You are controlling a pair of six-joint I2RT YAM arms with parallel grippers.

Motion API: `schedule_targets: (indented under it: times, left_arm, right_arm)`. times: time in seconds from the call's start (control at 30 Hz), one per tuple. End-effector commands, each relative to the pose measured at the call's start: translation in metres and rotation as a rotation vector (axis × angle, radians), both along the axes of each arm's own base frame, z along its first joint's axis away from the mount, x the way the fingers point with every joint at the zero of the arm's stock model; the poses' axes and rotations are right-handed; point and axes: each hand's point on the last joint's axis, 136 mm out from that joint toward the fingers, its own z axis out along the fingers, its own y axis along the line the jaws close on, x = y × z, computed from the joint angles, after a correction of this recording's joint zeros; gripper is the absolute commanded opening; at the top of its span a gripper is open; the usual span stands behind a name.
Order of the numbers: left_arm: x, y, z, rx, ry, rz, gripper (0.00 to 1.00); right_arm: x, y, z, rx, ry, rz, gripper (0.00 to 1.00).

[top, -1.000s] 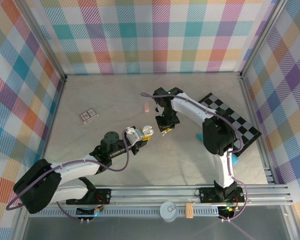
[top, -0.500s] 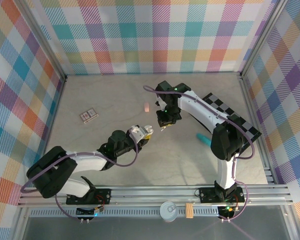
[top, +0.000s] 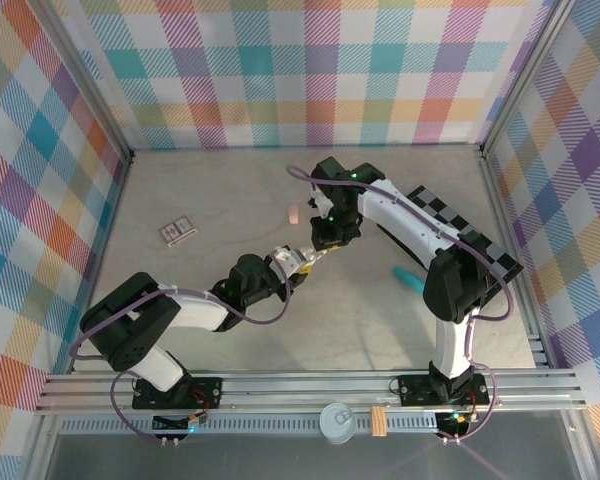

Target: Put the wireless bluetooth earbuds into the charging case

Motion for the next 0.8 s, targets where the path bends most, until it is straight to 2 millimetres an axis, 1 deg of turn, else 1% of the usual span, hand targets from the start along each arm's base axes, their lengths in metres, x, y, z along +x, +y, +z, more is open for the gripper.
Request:
schedule_targets:
  times: [0.0, 0.2, 0.43, 0.77]
  left_arm:
    - [0.006, -0.013, 0.016, -0.026, -0.054, 0.004, 0.05]
    - [0.01, -0.017, 0.012, 0.003, -0.046, 0.02, 0.05]
    - [0.011, -0.02, 0.015, 0.002, -0.045, 0.021, 0.05]
    - [0.012, -0.023, 0.016, 0.011, -0.037, 0.022, 0.05]
  right_arm:
    - [0.005, 0.005, 0.014, 0.035, -0.016, -0.012, 0.2]
    - [0.009, 0.005, 0.01, 0.018, -0.015, -0.022, 0.2]
    - [0.011, 0.004, 0.0, -0.005, -0.002, -0.026, 0.2]
    - [0.011, 0.004, -0.005, -0.014, 0.005, -0.026, 0.2]
